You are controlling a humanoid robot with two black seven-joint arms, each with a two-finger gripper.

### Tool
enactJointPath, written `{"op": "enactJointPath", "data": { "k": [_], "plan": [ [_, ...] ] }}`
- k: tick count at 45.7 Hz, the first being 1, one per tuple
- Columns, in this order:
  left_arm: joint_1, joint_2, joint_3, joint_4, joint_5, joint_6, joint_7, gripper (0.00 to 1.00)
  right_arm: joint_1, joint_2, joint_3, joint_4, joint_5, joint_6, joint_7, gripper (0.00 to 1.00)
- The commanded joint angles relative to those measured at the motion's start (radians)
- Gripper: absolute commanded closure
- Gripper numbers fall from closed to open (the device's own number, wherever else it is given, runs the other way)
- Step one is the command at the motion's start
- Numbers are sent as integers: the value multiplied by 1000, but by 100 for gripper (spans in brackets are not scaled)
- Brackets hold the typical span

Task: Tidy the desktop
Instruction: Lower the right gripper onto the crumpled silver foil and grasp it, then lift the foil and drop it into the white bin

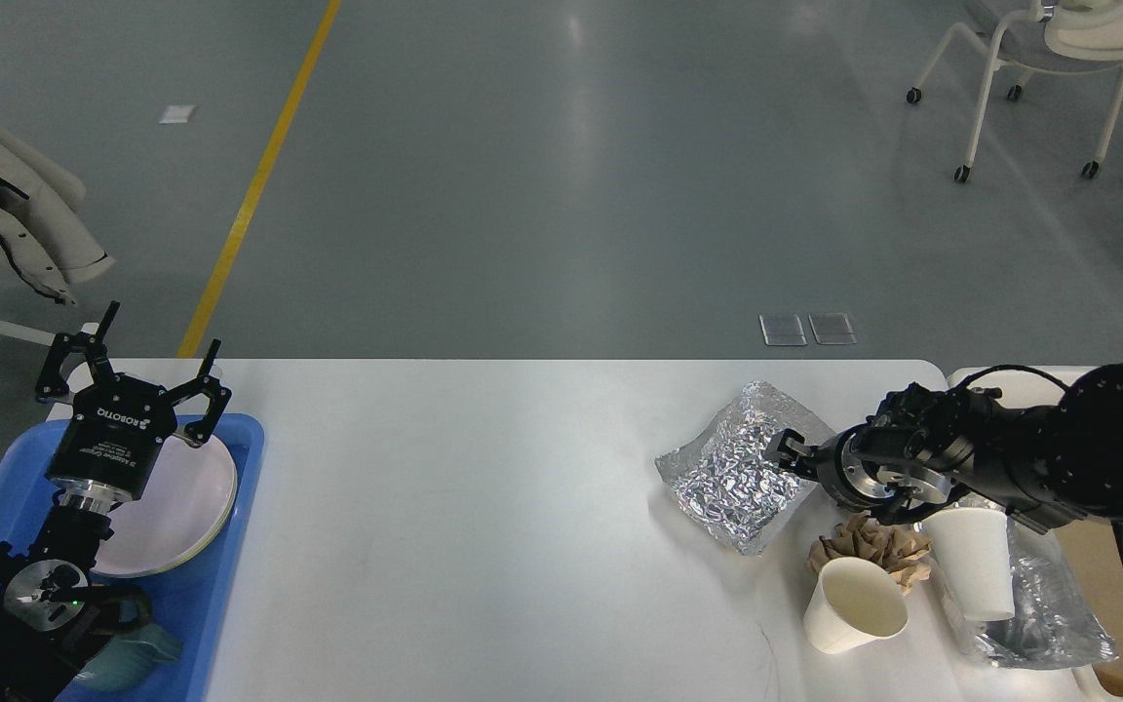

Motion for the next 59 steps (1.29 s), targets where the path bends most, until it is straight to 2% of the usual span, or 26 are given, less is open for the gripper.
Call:
{"op": "enactJointPath", "data": {
  "k": [1, 3, 4, 5, 6, 22, 27, 31, 35, 38, 44, 46, 54, 55, 59],
  "plan": [
    [0, 0, 1, 0, 0, 0, 0, 3, -30, 9, 17, -19, -2, -14, 0, 59],
    [0, 0, 1, 0, 0, 0, 0, 3, -35, 10, 18, -19, -4, -17, 1, 66],
    [0, 0, -1, 0, 0, 0, 0, 3, -38, 12, 18, -19, -4, -17, 1, 78],
    [0, 0, 1, 0, 0, 0, 0, 3, -39, 12, 18, -19, -4, -15, 4, 98],
    [0, 0, 1, 0, 0, 0, 0, 3, -41, 12, 18, -20, -4, -15, 4, 100],
    [0, 0, -1, 0, 0, 0, 0, 3, -23, 13, 48, 1, 1, -8, 7, 100],
    [0, 0, -1, 0, 0, 0, 0, 3, 91, -17, 26, 95, 1, 3, 9, 100],
    [0, 0, -1, 0, 0, 0, 0, 3, 293, -115, -29, 248, -2, 34, 9, 100],
    [0, 0, -1, 0, 0, 0, 2, 3, 574, -188, -127, 401, -10, 117, 10, 100],
    [0, 0, -1, 0, 0, 0, 2, 3, 804, -231, -199, 475, -45, 230, 10, 100],
    [0, 0, -1, 0, 0, 0, 2, 3, 1183, -304, -267, 494, -224, 612, 17, 100],
    [0, 0, -1, 0, 0, 0, 2, 3, 1269, -327, -264, 491, -313, 702, 23, 100],
    [0, 0, -1, 0, 0, 0, 0, 3, 1439, -381, -287, 495, -527, 781, 64, 100],
    [0, 0, 1, 0, 0, 0, 0, 3, 1442, -389, -322, 492, -557, 784, 90, 100],
    [0, 0, 1, 0, 0, 0, 0, 3, 1421, -421, -386, 480, -623, 744, 93, 100]
  ]
}}
